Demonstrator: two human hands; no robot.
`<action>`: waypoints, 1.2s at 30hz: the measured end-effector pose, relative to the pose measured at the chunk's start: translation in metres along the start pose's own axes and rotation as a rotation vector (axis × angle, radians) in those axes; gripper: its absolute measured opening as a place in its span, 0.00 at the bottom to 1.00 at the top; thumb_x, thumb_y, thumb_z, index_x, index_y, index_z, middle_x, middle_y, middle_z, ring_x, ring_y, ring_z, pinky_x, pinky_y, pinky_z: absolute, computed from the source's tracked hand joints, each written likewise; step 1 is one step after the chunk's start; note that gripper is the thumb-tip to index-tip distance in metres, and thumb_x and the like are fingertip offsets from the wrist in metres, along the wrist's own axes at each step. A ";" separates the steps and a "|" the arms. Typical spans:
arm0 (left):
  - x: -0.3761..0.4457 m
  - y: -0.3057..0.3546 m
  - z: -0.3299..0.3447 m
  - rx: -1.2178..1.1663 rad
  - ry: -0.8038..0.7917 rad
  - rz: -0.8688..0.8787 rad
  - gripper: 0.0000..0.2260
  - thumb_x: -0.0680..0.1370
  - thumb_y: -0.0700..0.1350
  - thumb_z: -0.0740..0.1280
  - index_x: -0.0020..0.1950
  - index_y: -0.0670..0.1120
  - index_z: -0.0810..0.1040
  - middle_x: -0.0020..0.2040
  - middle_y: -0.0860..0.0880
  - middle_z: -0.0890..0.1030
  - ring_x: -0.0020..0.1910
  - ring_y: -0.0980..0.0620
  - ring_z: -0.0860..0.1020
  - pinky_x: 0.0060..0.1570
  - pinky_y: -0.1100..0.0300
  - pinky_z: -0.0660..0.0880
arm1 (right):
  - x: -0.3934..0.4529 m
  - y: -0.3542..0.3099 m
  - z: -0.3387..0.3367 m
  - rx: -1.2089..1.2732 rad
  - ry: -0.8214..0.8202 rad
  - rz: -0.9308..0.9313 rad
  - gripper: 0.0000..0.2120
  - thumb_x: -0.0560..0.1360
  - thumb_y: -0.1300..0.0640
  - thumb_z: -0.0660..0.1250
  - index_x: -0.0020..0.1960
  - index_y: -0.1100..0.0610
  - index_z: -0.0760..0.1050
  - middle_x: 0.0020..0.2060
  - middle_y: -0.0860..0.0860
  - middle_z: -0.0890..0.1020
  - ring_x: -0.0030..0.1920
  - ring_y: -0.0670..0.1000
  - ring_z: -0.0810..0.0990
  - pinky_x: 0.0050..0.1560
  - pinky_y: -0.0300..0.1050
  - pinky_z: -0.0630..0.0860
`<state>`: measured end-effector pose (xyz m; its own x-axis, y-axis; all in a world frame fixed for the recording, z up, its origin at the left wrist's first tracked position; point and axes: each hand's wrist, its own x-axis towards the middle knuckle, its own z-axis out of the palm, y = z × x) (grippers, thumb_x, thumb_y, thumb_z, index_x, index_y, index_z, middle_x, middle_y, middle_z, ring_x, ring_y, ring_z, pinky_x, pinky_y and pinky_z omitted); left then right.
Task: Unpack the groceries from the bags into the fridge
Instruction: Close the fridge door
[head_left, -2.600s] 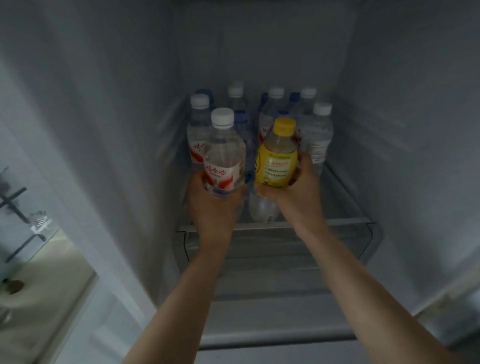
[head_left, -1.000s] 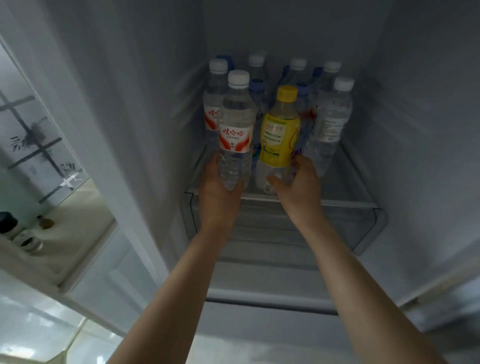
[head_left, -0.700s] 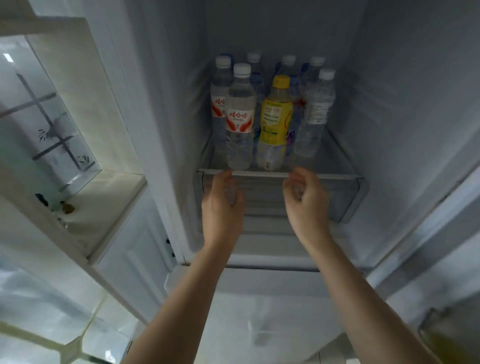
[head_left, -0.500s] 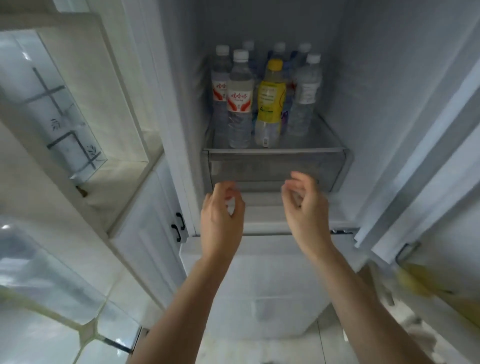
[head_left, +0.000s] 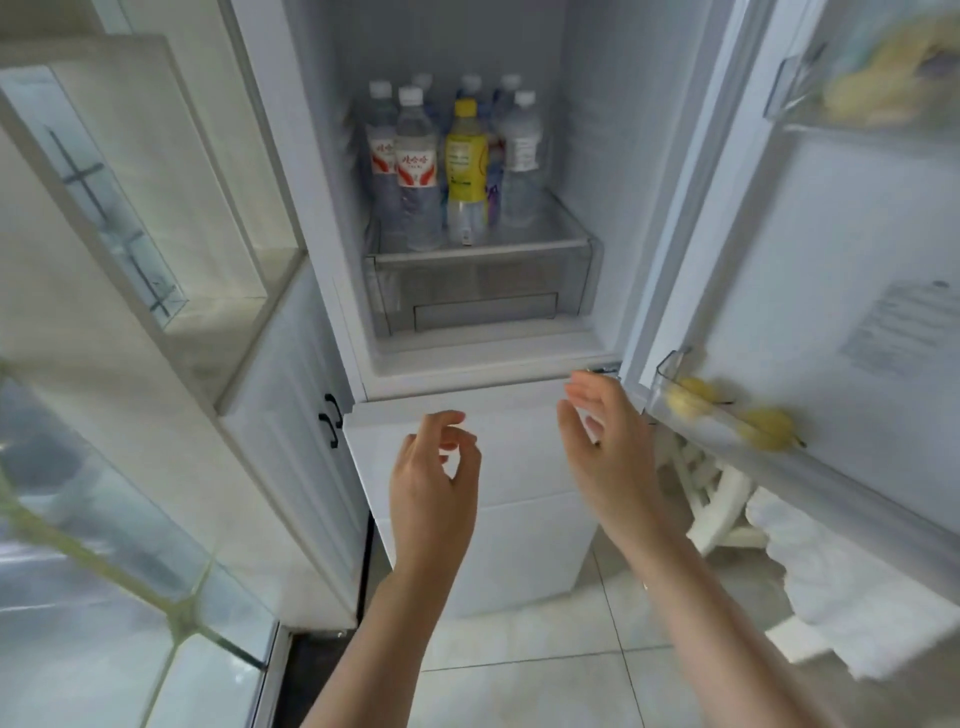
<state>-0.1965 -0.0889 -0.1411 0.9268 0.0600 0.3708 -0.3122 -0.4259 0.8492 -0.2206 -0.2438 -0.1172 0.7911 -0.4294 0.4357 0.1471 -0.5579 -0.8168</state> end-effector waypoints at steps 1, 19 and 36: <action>-0.007 0.005 0.003 0.001 -0.001 0.005 0.09 0.77 0.43 0.64 0.55 0.54 0.76 0.45 0.55 0.81 0.46 0.56 0.78 0.45 0.59 0.76 | -0.004 0.000 -0.009 0.006 0.009 -0.001 0.13 0.78 0.58 0.64 0.62 0.58 0.73 0.55 0.50 0.80 0.58 0.45 0.78 0.62 0.51 0.74; -0.169 0.167 0.148 -0.058 -0.004 0.141 0.08 0.77 0.42 0.65 0.55 0.50 0.76 0.42 0.55 0.81 0.45 0.53 0.78 0.45 0.55 0.76 | -0.055 0.021 -0.289 -0.040 0.142 -0.231 0.13 0.77 0.56 0.63 0.60 0.59 0.73 0.55 0.49 0.80 0.58 0.46 0.78 0.59 0.48 0.76; -0.236 0.239 0.256 0.104 -0.403 0.356 0.14 0.79 0.45 0.64 0.64 0.46 0.73 0.60 0.52 0.78 0.62 0.52 0.74 0.57 0.60 0.72 | -0.057 0.073 -0.431 -0.234 0.425 -0.056 0.16 0.77 0.58 0.65 0.63 0.62 0.70 0.57 0.57 0.74 0.56 0.55 0.76 0.53 0.57 0.77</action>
<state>-0.4365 -0.4355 -0.1218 0.7805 -0.4462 0.4378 -0.6180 -0.4452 0.6480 -0.5103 -0.5663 -0.0390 0.4661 -0.6191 0.6320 0.0064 -0.7120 -0.7022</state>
